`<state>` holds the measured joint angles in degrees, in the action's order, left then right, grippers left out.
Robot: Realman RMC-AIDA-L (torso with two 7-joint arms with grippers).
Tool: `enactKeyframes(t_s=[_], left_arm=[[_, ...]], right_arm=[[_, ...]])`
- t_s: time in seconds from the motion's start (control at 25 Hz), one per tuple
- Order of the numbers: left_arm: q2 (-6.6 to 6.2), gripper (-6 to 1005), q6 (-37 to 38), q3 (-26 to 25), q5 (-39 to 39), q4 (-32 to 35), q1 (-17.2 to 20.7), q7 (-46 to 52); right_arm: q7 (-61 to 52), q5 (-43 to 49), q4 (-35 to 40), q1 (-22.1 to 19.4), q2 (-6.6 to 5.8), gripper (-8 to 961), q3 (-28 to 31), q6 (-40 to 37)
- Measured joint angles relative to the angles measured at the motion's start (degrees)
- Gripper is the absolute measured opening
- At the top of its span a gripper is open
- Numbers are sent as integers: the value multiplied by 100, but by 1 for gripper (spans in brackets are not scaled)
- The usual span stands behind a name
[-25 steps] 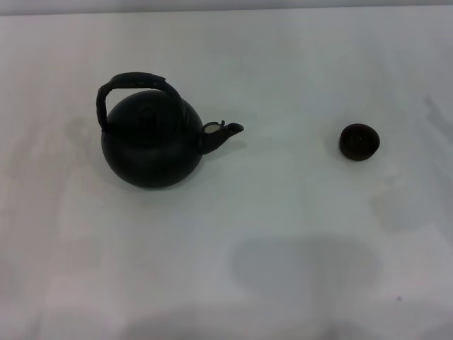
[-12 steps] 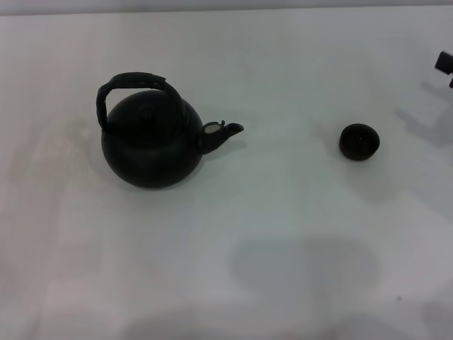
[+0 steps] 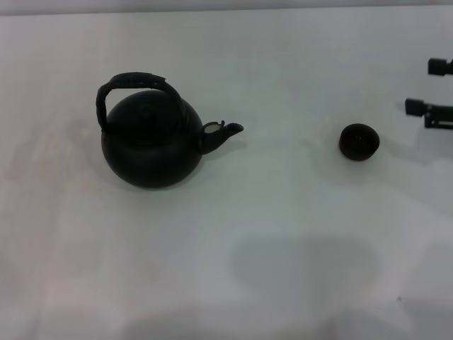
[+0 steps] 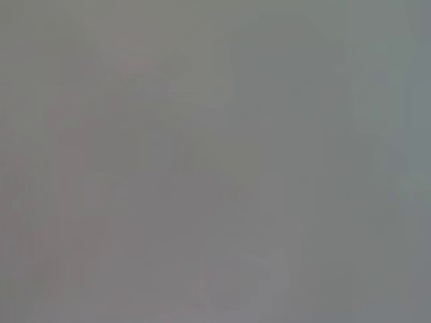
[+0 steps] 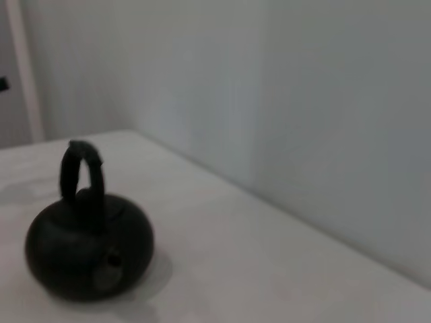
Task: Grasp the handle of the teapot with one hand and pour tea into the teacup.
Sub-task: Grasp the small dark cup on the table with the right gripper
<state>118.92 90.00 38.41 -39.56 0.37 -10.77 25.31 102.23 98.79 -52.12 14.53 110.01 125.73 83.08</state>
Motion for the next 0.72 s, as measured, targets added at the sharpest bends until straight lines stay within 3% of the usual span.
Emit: enactKeyframes(t_s=[0.12,0.4,0.72], left_arm=[[0,619,0,6,-19,0,-11,0],[0,618,3,8,-61,-2,-21,0],[10,619,19,8,-69,-2,25,0]], right_arm=[[-264,476,-207,77,95,858,-4,64],[-336,1371,-285,373,446,860,-103,-86],[-338,1343,-294,414,463,862,-700,-662]])
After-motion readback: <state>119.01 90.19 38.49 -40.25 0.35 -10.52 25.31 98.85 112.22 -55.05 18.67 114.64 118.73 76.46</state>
